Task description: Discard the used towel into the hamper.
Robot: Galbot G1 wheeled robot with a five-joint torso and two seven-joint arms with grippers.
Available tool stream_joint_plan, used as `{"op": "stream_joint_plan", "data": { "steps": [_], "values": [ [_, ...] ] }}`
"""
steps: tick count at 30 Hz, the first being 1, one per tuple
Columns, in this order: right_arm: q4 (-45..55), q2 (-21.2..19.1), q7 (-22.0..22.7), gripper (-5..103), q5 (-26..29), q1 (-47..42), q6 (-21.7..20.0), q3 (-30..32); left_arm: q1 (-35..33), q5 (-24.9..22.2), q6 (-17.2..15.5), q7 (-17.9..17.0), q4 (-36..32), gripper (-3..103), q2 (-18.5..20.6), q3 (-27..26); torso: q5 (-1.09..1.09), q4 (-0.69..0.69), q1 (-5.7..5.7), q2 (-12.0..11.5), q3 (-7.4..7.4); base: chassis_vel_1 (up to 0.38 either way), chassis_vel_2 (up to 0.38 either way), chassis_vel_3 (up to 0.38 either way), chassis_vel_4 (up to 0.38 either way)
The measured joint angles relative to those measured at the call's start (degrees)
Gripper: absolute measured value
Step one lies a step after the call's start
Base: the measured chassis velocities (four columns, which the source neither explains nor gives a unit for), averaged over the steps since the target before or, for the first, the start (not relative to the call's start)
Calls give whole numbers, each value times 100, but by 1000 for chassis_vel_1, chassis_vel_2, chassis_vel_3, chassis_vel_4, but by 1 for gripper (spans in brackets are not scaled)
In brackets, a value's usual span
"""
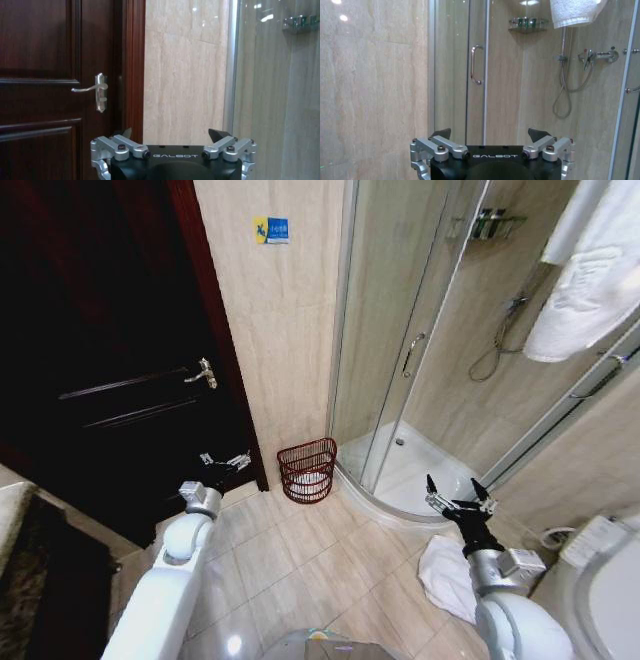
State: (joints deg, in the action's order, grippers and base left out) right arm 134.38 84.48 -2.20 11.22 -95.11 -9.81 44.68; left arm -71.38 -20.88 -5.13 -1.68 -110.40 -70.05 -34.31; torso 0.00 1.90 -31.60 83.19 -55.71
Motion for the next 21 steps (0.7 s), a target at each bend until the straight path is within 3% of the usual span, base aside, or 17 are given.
{"op": "stream_joint_plan", "data": {
  "steps": [21],
  "values": [
    [0, 0, 0, 100, 0, 0, 0, 0, 0, -1, -2, 0, 0, 100, 0, 0, 0, 0, 0, -1, 0, 0, 0, 0, 0]
  ]
}}
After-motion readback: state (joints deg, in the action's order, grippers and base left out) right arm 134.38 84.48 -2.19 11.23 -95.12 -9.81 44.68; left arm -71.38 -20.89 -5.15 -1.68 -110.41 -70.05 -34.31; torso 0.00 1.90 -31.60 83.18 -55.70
